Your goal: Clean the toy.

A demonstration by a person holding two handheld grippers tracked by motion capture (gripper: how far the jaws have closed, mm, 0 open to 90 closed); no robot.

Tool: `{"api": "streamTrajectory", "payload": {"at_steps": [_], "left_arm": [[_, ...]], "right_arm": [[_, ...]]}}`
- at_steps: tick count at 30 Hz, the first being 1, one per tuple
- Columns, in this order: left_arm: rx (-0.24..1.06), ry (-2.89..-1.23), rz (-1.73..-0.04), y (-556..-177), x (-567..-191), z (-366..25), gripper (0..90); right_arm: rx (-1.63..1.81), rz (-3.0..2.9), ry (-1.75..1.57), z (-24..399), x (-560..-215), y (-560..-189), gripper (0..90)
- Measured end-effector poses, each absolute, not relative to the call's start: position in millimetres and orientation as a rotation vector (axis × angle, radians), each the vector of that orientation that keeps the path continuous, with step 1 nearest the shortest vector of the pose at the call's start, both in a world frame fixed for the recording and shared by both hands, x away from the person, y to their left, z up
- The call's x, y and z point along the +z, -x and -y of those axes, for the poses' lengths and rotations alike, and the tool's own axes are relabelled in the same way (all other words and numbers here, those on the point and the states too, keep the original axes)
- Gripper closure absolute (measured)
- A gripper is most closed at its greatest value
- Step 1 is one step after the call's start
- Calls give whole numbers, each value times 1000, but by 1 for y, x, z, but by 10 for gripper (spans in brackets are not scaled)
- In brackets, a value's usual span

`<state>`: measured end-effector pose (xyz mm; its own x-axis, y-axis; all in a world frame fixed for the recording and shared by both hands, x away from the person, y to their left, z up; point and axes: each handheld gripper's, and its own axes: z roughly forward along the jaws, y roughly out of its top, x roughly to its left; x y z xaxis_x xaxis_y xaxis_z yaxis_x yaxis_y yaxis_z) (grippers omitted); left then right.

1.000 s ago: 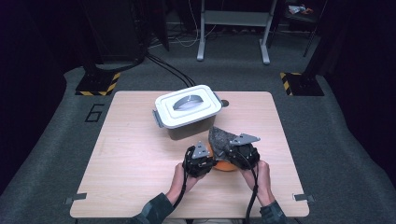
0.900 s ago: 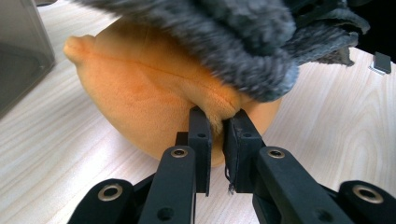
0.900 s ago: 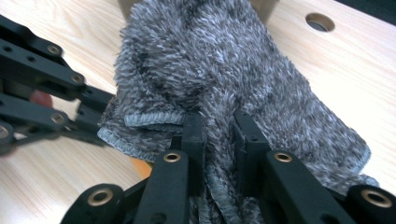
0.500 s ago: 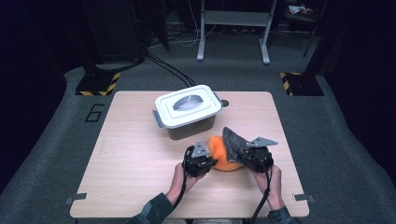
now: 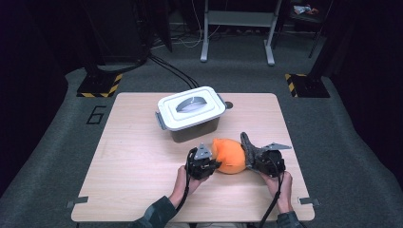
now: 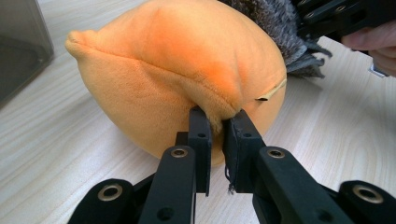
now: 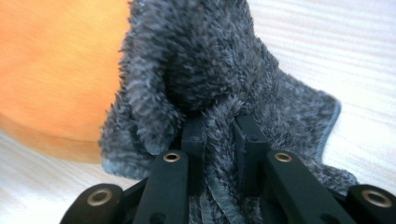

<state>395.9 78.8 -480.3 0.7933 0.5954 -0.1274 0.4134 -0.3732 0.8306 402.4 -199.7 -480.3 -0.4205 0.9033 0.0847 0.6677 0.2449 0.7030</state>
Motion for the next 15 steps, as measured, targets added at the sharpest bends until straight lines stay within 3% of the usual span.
{"api": "streamTrajectory", "payload": {"at_steps": [9, 15], "left_arm": [[234, -2017, -761, -397, -481, -81, 819], [229, -2012, -760, -398, -482, -84, 818]], "right_arm": [[920, -2204, -1533, 205, -500, -411, 770], [955, -2137, -1507, 216, -475, -398, 769]]}}
